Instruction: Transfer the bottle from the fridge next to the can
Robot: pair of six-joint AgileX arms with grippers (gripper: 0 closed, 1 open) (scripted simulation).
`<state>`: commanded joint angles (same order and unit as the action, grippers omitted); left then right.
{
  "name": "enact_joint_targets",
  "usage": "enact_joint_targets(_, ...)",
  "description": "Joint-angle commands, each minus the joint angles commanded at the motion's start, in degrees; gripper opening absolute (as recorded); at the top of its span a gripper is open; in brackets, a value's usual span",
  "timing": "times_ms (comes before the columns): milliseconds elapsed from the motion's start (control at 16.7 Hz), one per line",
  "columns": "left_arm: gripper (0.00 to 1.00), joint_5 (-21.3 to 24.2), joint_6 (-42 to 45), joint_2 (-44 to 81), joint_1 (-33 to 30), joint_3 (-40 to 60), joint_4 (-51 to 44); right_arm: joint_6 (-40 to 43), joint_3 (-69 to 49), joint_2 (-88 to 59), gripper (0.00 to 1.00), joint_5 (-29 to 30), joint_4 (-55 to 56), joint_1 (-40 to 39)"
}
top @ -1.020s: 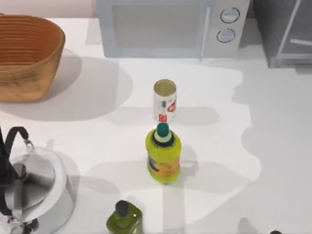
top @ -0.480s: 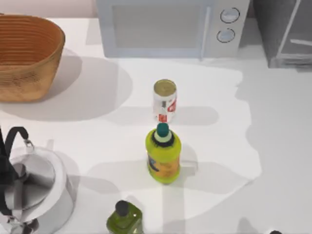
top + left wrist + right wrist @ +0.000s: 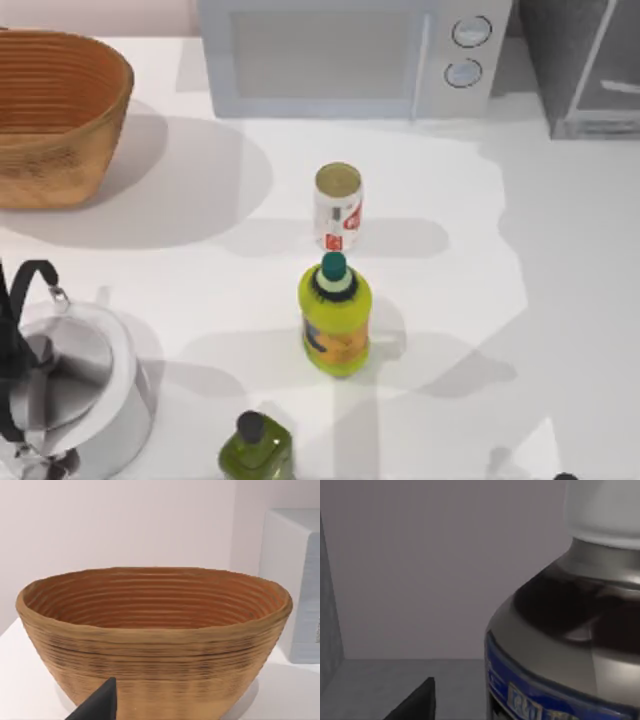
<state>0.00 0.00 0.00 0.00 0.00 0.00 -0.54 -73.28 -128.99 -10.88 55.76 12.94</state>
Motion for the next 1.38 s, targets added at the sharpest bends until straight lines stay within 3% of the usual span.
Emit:
enact_joint_targets(300, 1.0, 0.0, 0.0, 0.0, 0.0, 0.0, 0.0, 0.0, -1.2, -0.7, 1.0, 0.1, -0.6, -0.1)
enact_joint_targets(1080, 1.0, 0.0, 0.0, 0.0, 0.0, 0.0, 0.0, 0.0, -1.2, -0.7, 0.02, 0.1, -0.6, -0.1)
enact_joint_targets(1380, 1.0, 0.0, 0.0, 0.0, 0.0, 0.0, 0.0, 0.0, -1.2, -0.7, 0.0, 0.1, -0.6, -0.1)
